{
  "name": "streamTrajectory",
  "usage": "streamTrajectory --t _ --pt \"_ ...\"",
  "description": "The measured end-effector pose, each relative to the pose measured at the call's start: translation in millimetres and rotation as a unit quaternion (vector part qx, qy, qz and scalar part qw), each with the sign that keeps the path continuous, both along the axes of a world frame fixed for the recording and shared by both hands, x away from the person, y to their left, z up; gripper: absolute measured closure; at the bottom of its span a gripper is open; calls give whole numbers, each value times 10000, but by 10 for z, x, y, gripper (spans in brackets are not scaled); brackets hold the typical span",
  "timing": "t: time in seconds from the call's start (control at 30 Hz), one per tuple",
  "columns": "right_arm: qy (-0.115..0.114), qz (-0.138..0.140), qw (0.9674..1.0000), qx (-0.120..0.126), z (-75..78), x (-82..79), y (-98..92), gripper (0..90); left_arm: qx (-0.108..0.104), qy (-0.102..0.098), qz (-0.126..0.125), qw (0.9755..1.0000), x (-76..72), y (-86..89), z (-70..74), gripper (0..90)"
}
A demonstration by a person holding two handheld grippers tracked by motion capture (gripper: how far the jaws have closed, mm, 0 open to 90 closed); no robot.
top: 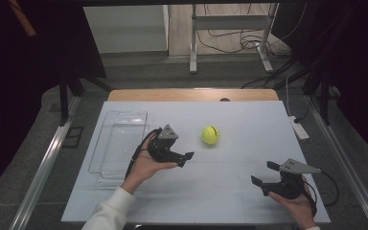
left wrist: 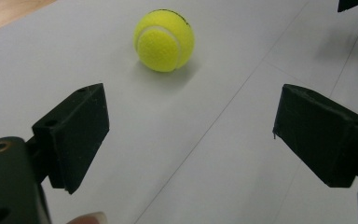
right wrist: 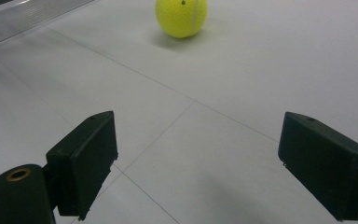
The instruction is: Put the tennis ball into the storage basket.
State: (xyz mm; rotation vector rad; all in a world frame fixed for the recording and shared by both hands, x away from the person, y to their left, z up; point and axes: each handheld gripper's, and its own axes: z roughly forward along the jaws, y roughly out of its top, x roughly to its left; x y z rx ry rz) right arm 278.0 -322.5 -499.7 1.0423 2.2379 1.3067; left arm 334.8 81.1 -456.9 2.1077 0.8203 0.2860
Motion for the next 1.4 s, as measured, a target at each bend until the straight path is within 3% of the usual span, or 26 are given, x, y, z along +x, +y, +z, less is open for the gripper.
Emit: streamTrajectory --t 0.87,1.4 --pt "22 10 10000 19 -8 2 -1 119 159 173 -147 9996 347 -318 78 110" --pt "37 18 10000 16 -16 6 -2 119 240 282 -212 9991 499 -503 47 103"
